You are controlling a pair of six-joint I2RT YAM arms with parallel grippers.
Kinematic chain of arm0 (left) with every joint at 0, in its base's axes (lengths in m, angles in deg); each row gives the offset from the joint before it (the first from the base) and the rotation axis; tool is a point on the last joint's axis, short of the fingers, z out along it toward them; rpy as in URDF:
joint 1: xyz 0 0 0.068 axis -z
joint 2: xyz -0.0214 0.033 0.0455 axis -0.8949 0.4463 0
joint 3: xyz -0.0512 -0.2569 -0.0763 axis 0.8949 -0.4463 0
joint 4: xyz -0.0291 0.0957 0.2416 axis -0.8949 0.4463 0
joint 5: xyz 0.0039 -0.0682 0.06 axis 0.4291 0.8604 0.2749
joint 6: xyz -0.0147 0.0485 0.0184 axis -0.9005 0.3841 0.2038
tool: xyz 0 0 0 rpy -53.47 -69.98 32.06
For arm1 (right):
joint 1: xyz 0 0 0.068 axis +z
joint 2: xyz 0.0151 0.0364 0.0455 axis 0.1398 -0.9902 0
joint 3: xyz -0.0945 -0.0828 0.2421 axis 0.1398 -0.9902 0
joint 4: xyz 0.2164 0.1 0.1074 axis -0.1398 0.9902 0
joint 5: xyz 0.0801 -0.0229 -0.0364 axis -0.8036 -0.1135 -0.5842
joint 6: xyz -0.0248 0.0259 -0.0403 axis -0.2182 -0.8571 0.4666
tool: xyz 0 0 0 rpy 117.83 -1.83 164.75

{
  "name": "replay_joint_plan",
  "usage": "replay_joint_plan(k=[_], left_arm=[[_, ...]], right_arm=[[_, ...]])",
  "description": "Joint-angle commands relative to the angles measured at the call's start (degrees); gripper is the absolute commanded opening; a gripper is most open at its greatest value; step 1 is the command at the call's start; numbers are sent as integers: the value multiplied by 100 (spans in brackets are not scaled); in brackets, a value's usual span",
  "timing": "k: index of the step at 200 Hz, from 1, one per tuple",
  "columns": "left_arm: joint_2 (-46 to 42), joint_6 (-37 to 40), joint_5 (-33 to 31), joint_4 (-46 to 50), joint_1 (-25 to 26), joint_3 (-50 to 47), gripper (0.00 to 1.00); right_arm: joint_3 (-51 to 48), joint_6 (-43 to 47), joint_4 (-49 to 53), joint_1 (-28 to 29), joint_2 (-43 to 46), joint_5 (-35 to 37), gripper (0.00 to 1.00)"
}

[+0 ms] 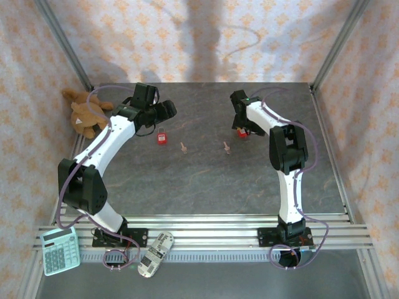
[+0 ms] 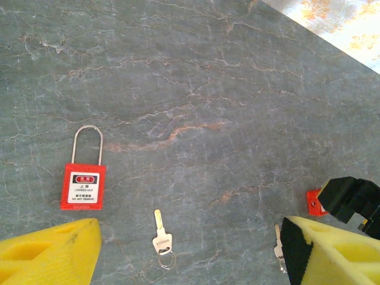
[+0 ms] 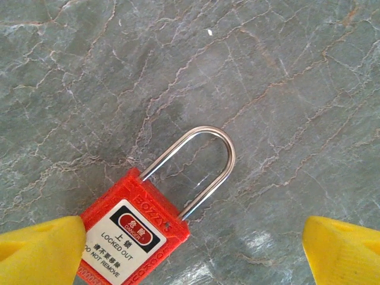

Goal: Unlock with the key

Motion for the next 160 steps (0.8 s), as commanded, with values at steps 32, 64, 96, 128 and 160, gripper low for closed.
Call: replay_joint_plan(k=[32, 64, 96, 128, 160], left_arm=[[-258, 66, -36, 113, -16, 20, 80], [-277, 40, 26, 87, -9, 9, 81], [-284, -2, 78, 64, -11, 1, 81], [-260, -40, 137, 24, 8, -18, 80], [-232, -39, 156, 15, 29, -17, 80]], right_arm=[[-862, 356, -136, -20, 461, -134, 92], [-1529, 476, -317, -188, 948, -152, 92], [-1884, 667, -340, -318, 1340, -121, 92], [-2001, 564, -299, -445, 1613, 92, 91], [-1908, 677, -607, -517, 1589, -510, 91]])
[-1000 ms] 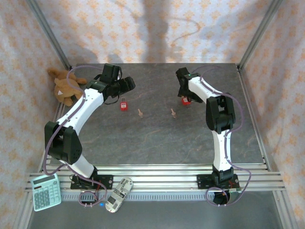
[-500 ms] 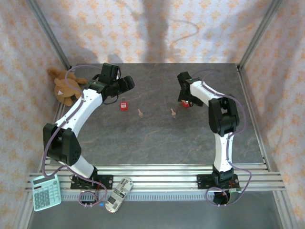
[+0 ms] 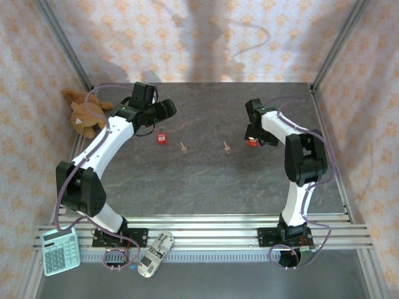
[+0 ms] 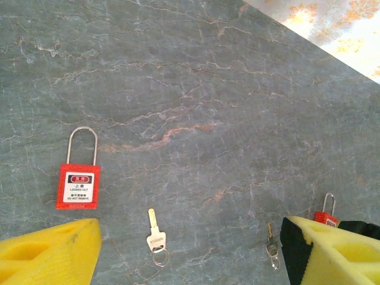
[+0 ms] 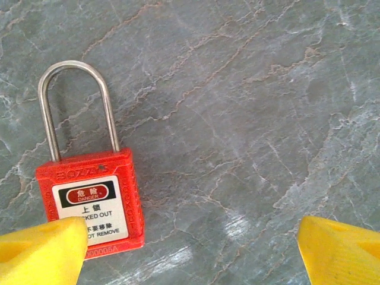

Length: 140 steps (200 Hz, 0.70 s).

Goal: Unlock with the key

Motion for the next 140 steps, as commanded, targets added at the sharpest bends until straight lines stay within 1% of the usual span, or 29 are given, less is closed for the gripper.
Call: replay_joint_plan(k=[1, 9, 22, 39, 55, 84, 116, 122, 140], left_arm=[[-122, -22, 76, 18, 21, -17, 80], [-114, -25, 76, 18, 21, -13, 80], [-105, -19, 79, 26, 33, -17, 80], [-96, -4, 50, 26, 33, -26, 80], [-87, 0, 37, 35, 35, -26, 80], [-53, -4, 71, 22, 42, -26, 80], [13, -22, 154, 18, 42, -5, 80], [18, -24, 162, 17, 42, -9, 80], [12, -22, 156, 14, 41, -17, 80]], right_arm=[[91, 148, -116, -47, 121, -376, 91], [191, 244, -188, -47, 24, -664, 87], [314, 406, -317, -49, -166, -1172, 84], [493, 525, -271, -51, -457, -1416, 80], [640, 520, -82, -52, -690, -1194, 75], [526, 547, -149, -48, -701, -1121, 75], [531, 582, -224, -49, -743, -1169, 72], [564, 594, -225, -51, -761, -1188, 68], [604, 590, -221, -51, -823, -1186, 64]])
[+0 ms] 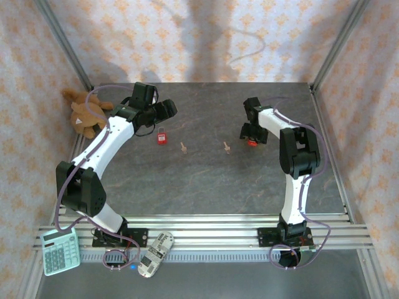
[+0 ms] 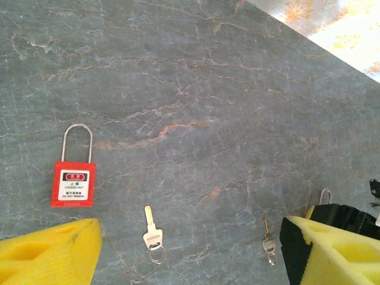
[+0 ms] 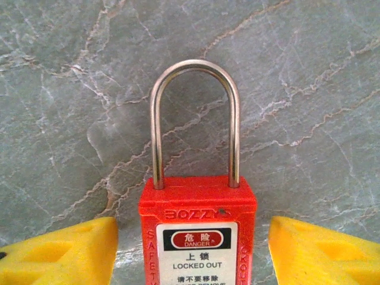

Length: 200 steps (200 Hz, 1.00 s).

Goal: Unlock with the key

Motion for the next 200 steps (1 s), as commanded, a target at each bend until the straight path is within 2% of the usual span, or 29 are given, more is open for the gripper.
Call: replay_joint_plan(k=[1, 63, 78, 115, 166, 200], left_arm=[[15, -17, 77, 12, 30, -17, 80], [53, -13, 121, 1, 31, -9, 80], [55, -13, 125, 0, 30, -4, 80], [36, 4, 134, 0, 26, 5, 80], [-11, 47, 114, 10, 20, 27, 80], [-54, 110, 19, 25, 13, 35, 80]], right_arm=[[92, 61, 35, -3, -90, 23, 64], [66, 60, -64, 3, -160, -65, 54], [120, 46, -20, -5, -217, -13, 48], [40, 31, -82, -14, -131, 96, 40], [-155, 27, -195, 46, 360, 125, 38], [-151, 163, -113, 501, 642, 288, 37]])
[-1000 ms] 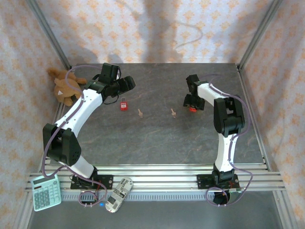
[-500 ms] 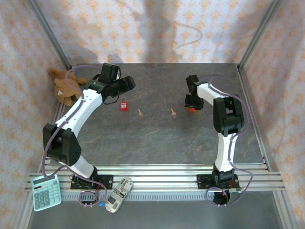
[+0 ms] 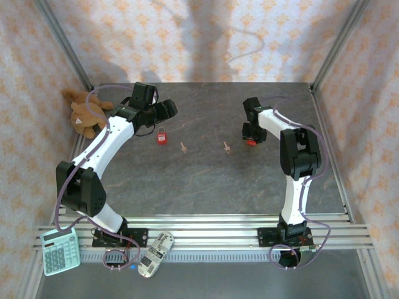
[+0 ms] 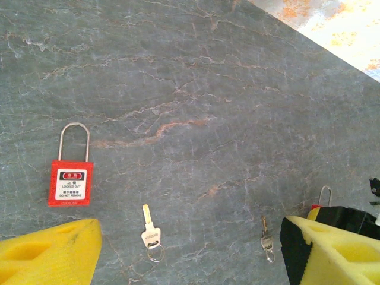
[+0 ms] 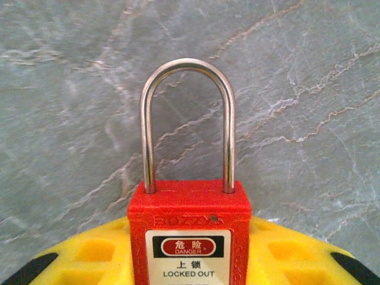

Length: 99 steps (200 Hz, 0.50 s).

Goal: Unlock with the key

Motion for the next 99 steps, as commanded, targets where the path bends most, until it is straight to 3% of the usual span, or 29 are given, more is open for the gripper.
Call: replay_joint_plan(k=[1, 45, 99], left_arm=[[-55, 97, -45, 26, 15, 35, 80], [-88, 120, -102, 47, -203, 36, 80], [-69, 14, -90, -71, -526, -86, 81]], right_arm=[[-33, 97, -5, 402, 460, 259, 37], [53, 153, 41, 1441, 541, 313, 37], [127, 503, 111, 2720, 39, 242, 37]])
